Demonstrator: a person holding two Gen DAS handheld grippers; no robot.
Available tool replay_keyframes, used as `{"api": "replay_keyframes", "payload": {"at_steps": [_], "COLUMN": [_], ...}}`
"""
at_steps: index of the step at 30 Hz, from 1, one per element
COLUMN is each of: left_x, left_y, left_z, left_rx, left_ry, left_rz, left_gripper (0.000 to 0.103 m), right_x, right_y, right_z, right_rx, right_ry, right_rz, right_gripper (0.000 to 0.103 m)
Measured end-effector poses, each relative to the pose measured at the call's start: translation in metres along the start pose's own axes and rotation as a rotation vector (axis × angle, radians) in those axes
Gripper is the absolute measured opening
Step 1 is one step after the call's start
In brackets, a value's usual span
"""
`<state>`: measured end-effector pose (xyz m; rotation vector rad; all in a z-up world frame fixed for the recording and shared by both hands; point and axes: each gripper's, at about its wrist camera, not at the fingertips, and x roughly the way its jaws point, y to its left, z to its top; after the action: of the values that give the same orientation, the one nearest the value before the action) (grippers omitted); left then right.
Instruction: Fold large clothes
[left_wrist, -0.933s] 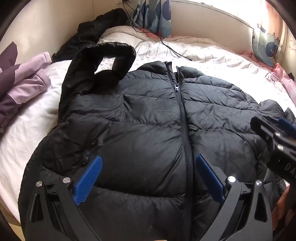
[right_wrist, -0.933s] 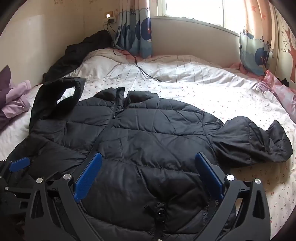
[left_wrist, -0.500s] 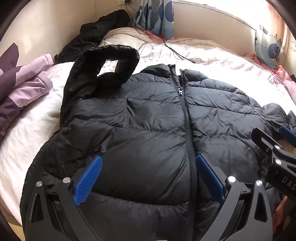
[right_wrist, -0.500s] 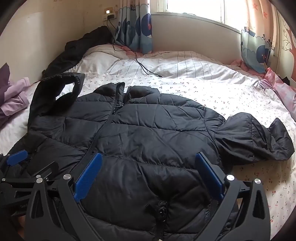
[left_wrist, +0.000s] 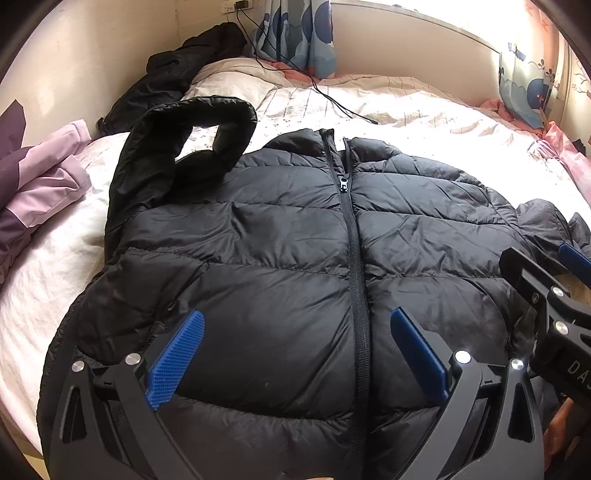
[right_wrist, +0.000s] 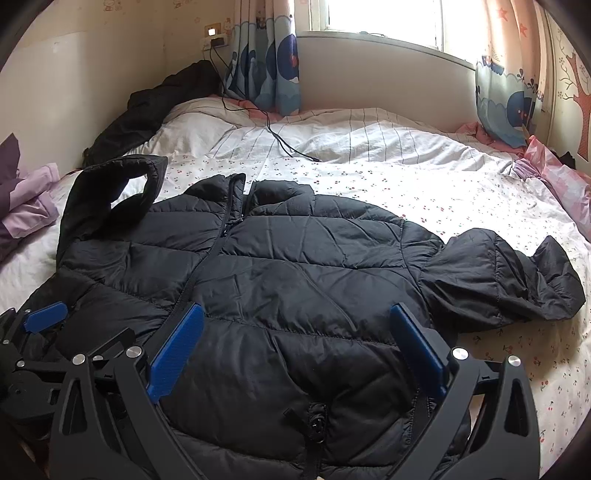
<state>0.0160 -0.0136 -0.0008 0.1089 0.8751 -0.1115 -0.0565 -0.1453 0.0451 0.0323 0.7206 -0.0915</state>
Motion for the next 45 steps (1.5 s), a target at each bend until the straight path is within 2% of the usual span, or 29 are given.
{"api": "replay_keyframes", "payload": {"at_steps": [11, 15, 24, 45], "left_x": [-0.0016, -0.0034, -0.0030, -0.0055], "left_y": [0.0005, -0.0013, -0.0040, -0.0061], "left_z": [0.0026, 0.0031, 0.0019, 0.0033], "left_rx": [0.023, 0.044, 0.042, 0.043], "left_ry": [-0.018, -0.033, -0.025, -0.044], "left_rz": [0.005, 0.034, -0.005, -0.003], "left_gripper": [0.097, 0.097, 0.097, 0.097], "right_x": [0.0001, 0.0002, -0.0010, -0.0058], "right_y": [0.0003, 0.0008, 0.0011, 0.0007], "right_z": [-0.0008, -0.0005, 0.0005, 0.0019], "right_rx": [0.002, 0.002, 0.001, 0.001], "right_ry": [-0.001, 0.000, -0.003, -0.021], "right_rz": [0.006, 0.007, 0.005, 0.007], "right_gripper": [0.097, 0.097, 0.097, 0.097]}}
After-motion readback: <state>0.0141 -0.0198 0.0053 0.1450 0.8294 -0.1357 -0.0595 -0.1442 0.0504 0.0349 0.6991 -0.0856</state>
